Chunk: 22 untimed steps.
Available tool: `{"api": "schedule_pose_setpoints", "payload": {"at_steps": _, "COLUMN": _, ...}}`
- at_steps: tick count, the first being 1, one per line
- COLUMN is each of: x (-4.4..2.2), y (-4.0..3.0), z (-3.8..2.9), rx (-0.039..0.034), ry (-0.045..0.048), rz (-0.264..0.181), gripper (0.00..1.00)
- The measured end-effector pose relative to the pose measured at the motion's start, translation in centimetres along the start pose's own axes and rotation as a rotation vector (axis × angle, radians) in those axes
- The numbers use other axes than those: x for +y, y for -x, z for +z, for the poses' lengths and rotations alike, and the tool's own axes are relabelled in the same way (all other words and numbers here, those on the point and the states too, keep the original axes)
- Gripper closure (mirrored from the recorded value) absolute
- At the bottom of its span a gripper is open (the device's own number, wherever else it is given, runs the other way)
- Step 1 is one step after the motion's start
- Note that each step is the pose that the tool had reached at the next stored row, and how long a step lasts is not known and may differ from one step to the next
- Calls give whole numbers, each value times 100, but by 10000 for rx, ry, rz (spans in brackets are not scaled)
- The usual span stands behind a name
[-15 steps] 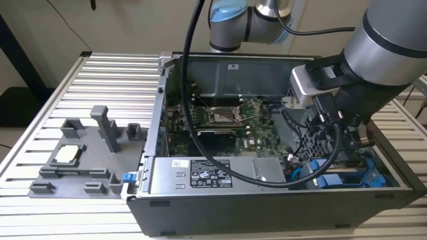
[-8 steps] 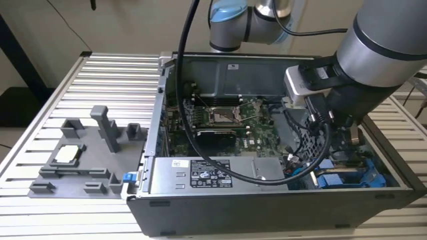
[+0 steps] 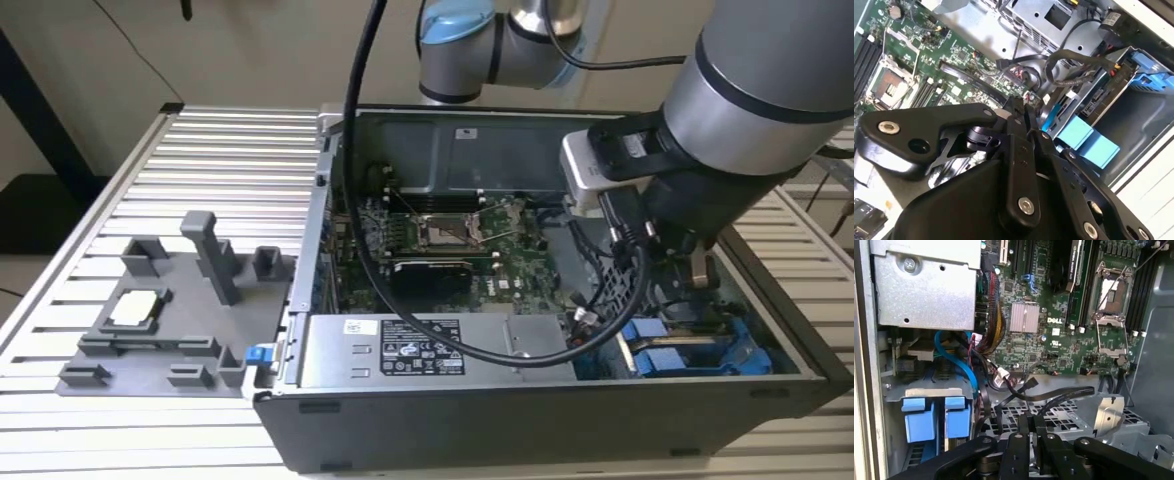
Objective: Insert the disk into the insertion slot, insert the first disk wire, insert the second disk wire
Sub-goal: 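Insert the second disk wire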
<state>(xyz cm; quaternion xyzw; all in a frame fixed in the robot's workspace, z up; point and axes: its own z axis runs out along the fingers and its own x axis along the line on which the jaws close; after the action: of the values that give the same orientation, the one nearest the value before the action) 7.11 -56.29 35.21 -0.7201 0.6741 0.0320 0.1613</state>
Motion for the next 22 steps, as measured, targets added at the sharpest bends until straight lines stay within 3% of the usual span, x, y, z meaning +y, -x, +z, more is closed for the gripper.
{"api": "schedule_pose_setpoints", "payload": {"at_steps": 6, "x": -5, "y": 22, "z": 7, "rx": 1073, "ry": 98, "rz": -189, "gripper": 84}}
{"api": "schedule_pose_setpoints", "payload": {"at_steps": 9, "x": -45, "y": 21, "z": 15, "rx": 1608, "ry": 148, "rz": -281, "gripper": 84}}
{"api": "schedule_pose_setpoints", "payload": {"at_steps": 10, "x": -70, "y": 19, "z": 20, "rx": 1737, "ry": 180, "rz": -301, "gripper": 84}}
{"api": "schedule_pose_setpoints", "payload": {"at_steps": 11, "x": -100, "y": 16, "z": 25, "rx": 1803, "ry": 246, "rz": -300, "gripper": 84}}
{"api": "schedule_pose_setpoints", "payload": {"at_steps": 12, "x": -132, "y": 12, "z": 31, "rx": 1821, "ry": 350, "rz": -285, "gripper": 84}}
{"api": "schedule_pose_setpoints", "payload": {"at_steps": 16, "x": -252, "y": 2, "z": 51, "rx": 1797, "ry": 875, "rz": -188, "gripper": 84}}
{"api": "schedule_pose_setpoints", "payload": {"at_steps": 19, "x": -353, "y": -7, "z": 68, "rx": 1779, "ry": 1165, "rz": -131, "gripper": 84}}
{"api": "schedule_pose_setpoints", "payload": {"at_steps": 22, "x": -469, "y": -17, "z": 86, "rx": 1765, "ry": 1396, "rz": -88, "gripper": 84}}
